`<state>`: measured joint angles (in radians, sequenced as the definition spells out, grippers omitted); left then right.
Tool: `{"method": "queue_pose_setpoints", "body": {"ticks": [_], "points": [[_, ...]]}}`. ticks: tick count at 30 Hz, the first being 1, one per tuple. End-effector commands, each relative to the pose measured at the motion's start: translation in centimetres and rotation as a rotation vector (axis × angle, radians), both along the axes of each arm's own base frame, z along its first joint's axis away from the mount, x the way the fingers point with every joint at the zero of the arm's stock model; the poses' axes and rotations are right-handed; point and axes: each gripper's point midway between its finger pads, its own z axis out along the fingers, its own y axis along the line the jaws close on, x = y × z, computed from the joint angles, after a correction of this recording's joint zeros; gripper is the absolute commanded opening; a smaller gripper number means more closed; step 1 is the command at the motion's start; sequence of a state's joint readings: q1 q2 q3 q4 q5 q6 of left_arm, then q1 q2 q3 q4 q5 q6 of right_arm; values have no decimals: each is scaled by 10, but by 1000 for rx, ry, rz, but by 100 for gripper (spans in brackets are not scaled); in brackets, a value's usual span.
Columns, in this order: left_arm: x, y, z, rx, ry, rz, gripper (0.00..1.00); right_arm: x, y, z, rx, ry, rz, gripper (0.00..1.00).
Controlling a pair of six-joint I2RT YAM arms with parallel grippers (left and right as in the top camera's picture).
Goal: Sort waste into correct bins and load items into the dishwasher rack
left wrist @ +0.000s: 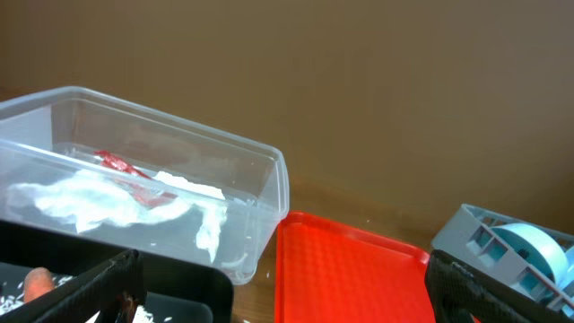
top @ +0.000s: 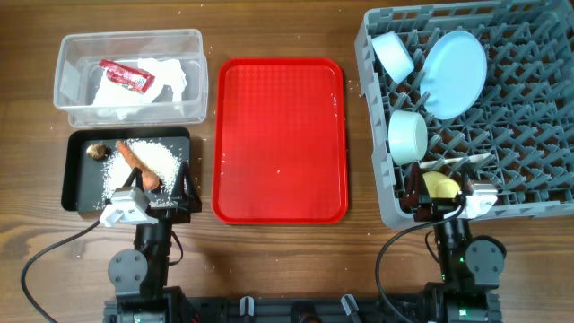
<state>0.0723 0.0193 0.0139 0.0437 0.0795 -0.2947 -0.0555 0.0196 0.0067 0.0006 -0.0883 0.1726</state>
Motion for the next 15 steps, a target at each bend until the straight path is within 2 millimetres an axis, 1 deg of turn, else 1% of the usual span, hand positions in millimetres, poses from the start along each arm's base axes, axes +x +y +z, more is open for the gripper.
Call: {"method": "queue_pose_setpoints", "body": {"ticks": [1,4,15], "points": [[-1,2,-28,-10,102,11,100,0,-1,1,13,-8,-6,100],[-1,-4,-29,-12,108,-12,100,0,-1,1,13,-7,-6,100],[-1,-3,-30,-12,111,-12,100,0,-1,1,13,-7,-6,100]]}}
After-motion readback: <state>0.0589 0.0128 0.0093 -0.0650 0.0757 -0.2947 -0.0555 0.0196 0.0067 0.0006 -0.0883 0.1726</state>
